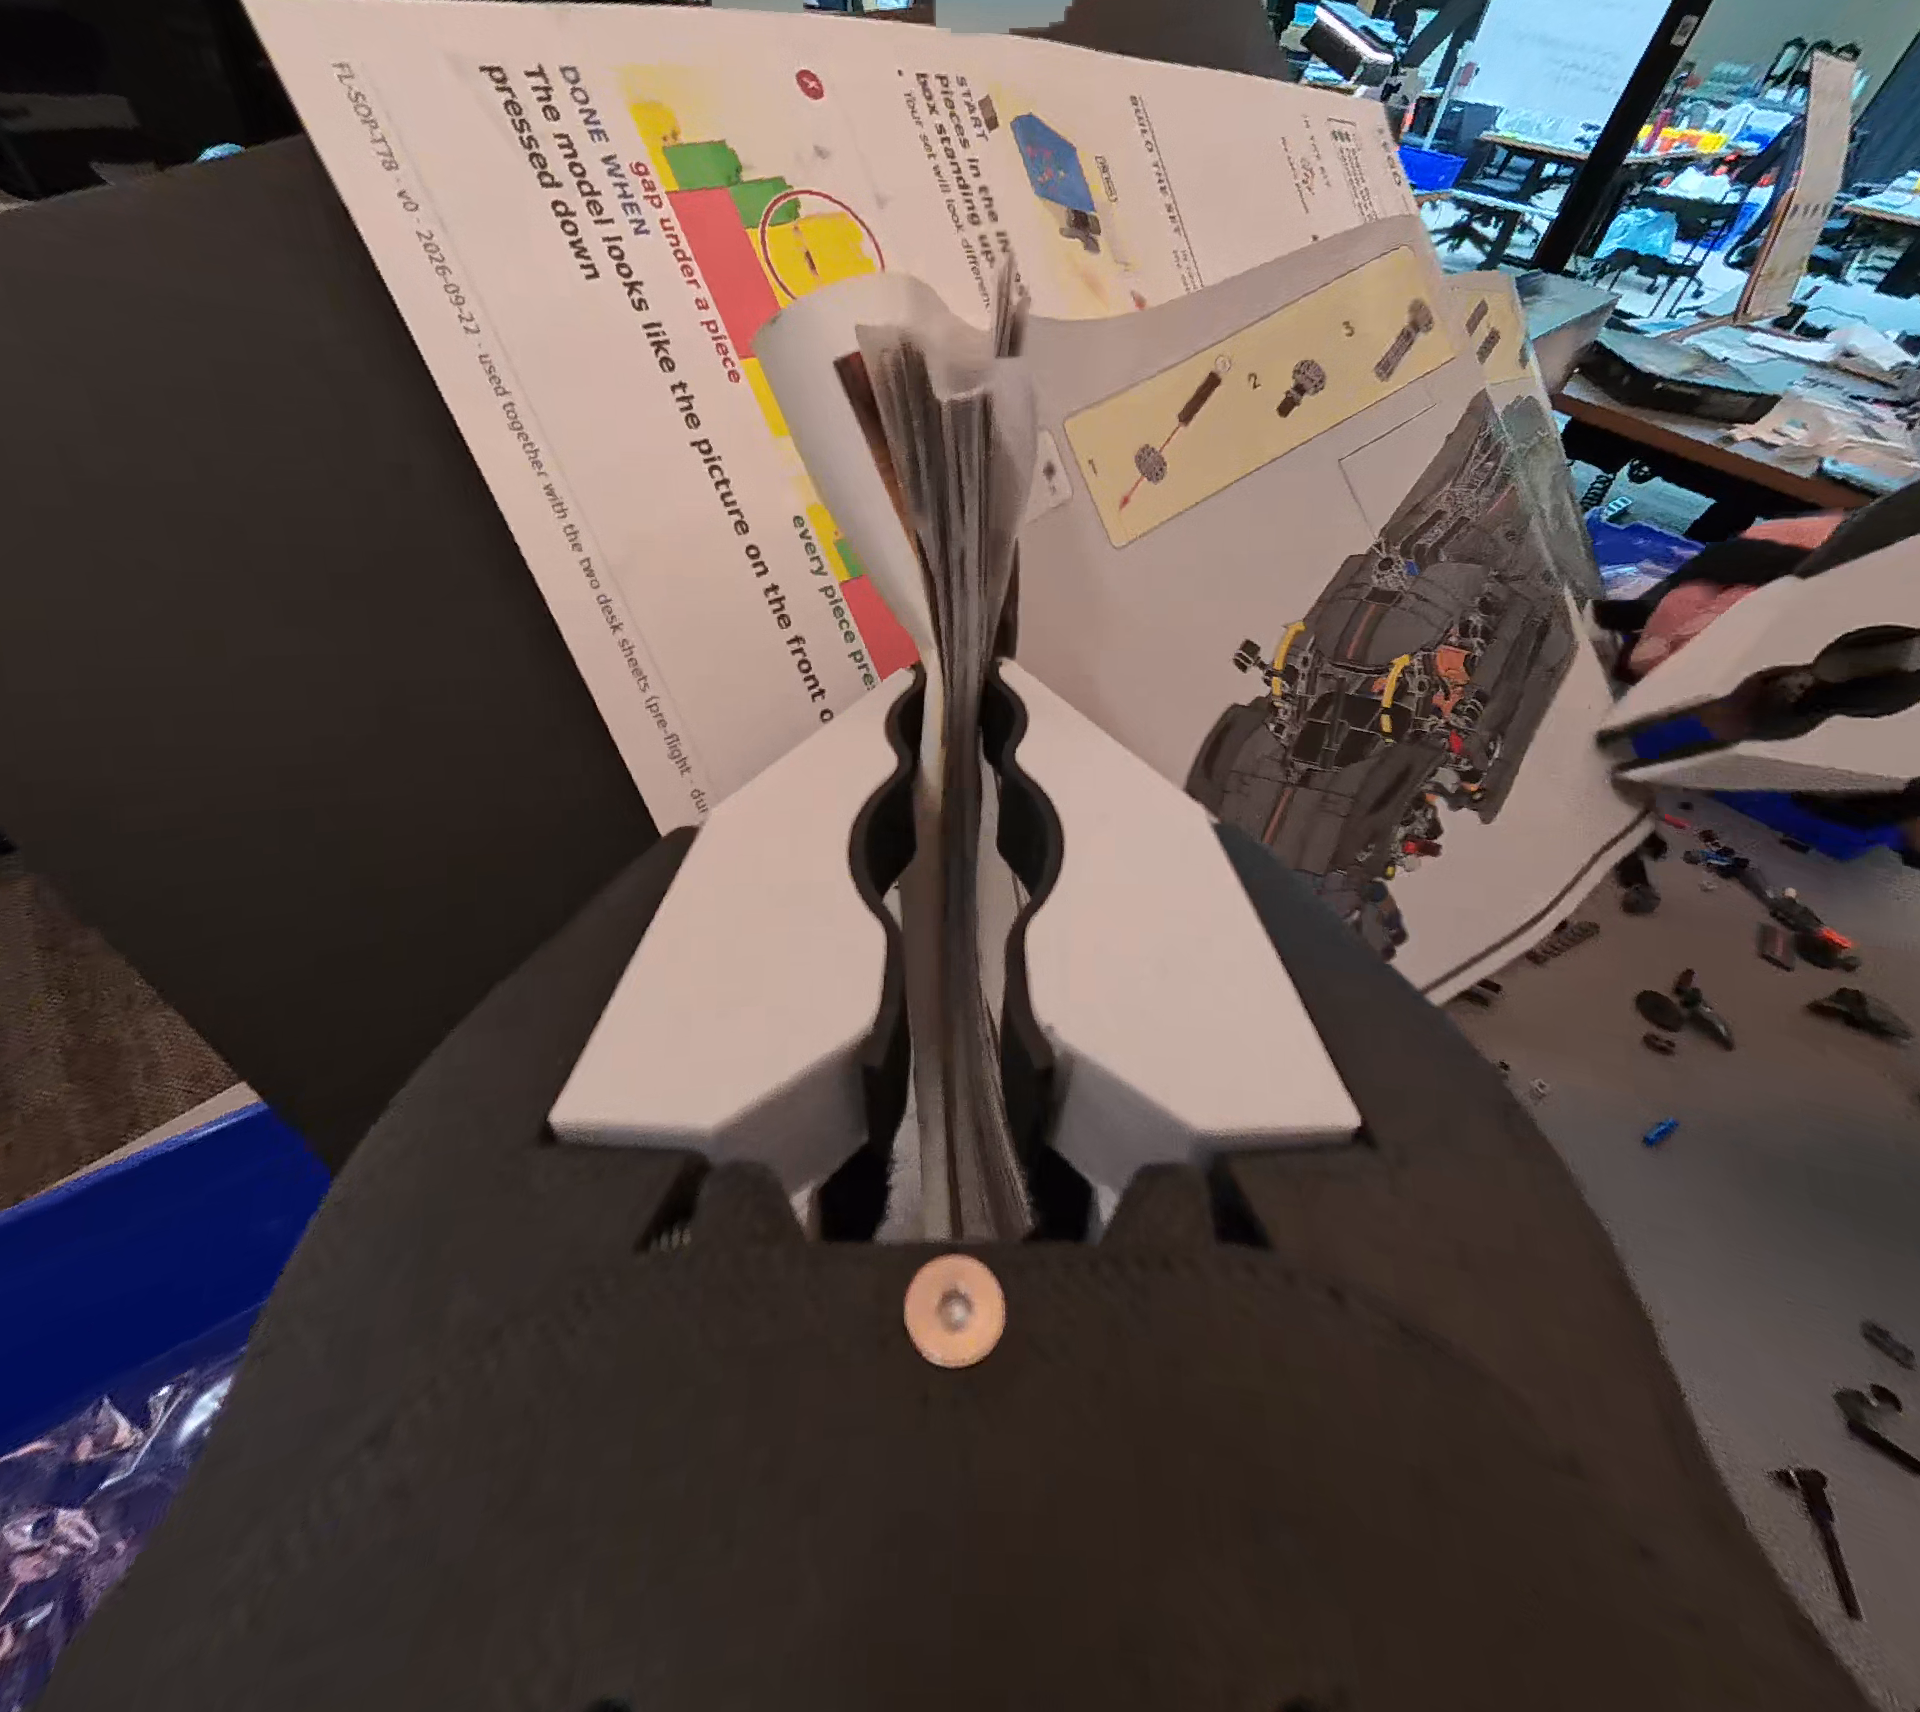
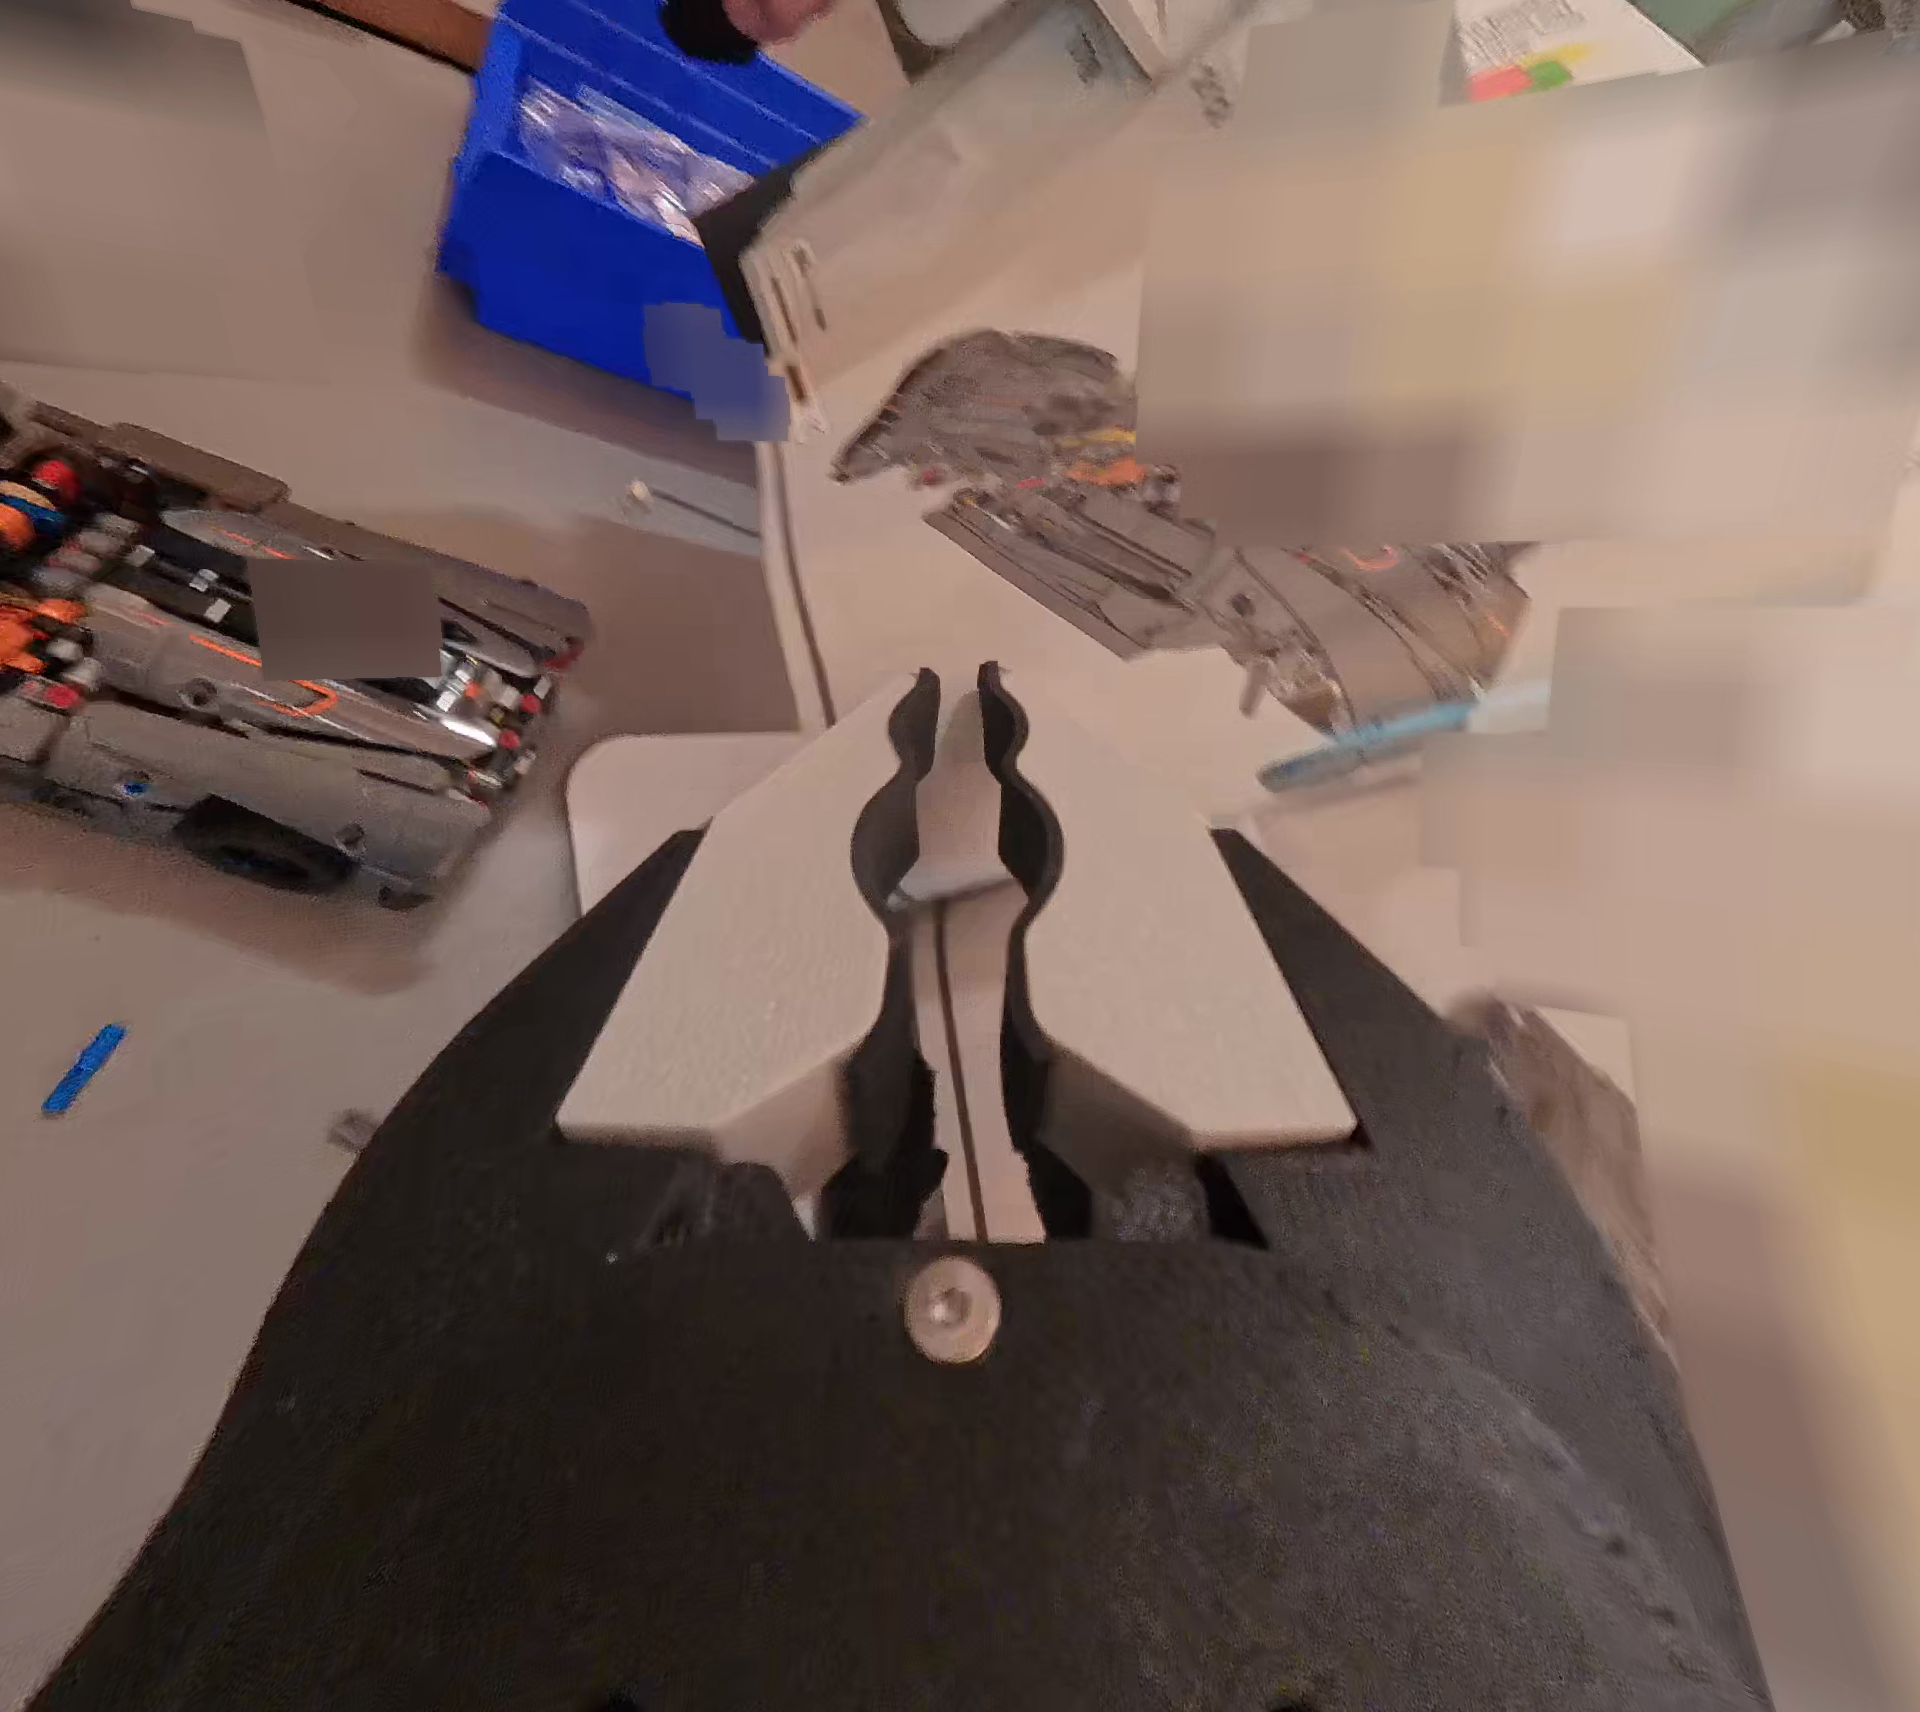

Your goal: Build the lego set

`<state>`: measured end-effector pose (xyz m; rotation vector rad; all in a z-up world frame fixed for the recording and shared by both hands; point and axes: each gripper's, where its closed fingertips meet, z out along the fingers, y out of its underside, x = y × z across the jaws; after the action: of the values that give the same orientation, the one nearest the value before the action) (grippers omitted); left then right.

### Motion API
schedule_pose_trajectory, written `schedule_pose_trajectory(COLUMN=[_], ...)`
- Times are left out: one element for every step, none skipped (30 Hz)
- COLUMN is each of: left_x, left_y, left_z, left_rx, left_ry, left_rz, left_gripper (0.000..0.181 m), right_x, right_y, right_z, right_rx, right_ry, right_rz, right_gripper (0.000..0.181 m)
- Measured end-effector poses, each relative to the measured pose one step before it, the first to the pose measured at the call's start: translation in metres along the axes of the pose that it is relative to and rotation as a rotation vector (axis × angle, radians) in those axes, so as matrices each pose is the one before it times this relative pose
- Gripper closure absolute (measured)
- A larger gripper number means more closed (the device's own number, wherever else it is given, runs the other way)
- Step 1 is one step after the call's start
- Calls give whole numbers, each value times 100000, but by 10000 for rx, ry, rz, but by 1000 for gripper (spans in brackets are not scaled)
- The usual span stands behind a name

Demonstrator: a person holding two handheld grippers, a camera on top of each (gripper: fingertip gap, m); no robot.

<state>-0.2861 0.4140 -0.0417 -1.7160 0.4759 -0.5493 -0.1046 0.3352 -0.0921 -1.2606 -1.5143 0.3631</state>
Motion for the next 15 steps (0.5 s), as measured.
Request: schedule_pose_trajectory(left_x=[57, 83, 43, -79, -68, 4, -35, -176, -450, -210, 25, 349, 442, 379, 429], left_y=[-15, 7, 20, 9, 10, -53, -70, -109, -392, -628, -708, -797, -753, -539, -527], left_z=[11, 31, 32, -3, 18, 21, -10, -139, -390, -630, -800, -952, -913, -807, -726], left_rx=[31, 19, -16, -33, -16, 45, 52, 76, 258, 384, 379, 403, 315, 99, 87], left_ry=[37, 55, 10, -82, -72, -42, -88, -198, -397, -294, -183, -60, -123, -230, -215], left_rz=[-66, -63, 19, 32, -7, 8, 81, 83, -11, 27, 85, 179, 291, 389, 379], left_gripper=[175, 176, 177, 176, 176, 175, 173, 168, 159, 149, 142, 144, 144, 144, 144], right_x=[563, 648, 452, 76, -26, -88, -194, -258, -359, -357, -273, -221, -306, -317, -278], right_y=[558, 179, -57, 215, 454, 417, 271, 153, 154, 83, -45, 11, 33, 30, 75], right_z=[-748, -845, -804, -503, -163, 187, 465, 642, 767, 767, 654, 547, 495, 460, 417], right_rx=[-267, 10, 196, -15, -186, -152, -92, -72, -179, -238, -212, -259, -246, -184, -172], right_ry=[369, 473, 304, 2, -43, 24, 77, 104, 72, 87, 171, 198, 105, 48, 82], right_rz=[34, -23, 97, 268, 201, -19, -209, -281, -245, -225, -231, -223, -223, -205, -244], right_gripper=[177, 181, 181, 181, 181, 181, 181, 181, 181, 181, 181, 181, 181, 181, 181])
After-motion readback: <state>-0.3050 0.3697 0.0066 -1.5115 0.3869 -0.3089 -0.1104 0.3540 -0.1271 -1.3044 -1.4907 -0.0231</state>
